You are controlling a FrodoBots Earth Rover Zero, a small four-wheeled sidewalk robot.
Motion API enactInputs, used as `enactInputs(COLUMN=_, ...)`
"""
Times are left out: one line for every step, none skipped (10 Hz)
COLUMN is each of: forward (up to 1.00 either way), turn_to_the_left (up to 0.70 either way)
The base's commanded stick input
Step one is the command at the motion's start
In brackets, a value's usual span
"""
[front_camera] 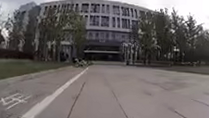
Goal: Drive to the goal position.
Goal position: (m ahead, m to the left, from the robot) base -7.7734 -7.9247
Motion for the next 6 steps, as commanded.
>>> enactInputs(forward=0.70, turn_to_the_left=0.00)
enactInputs(forward=0.70, turn_to_the_left=0.00)
enactInputs(forward=0.70, turn_to_the_left=0.00)
enactInputs(forward=0.70, turn_to_the_left=0.00)
enactInputs(forward=0.70, turn_to_the_left=0.00)
enactInputs(forward=0.70, turn_to_the_left=0.00)
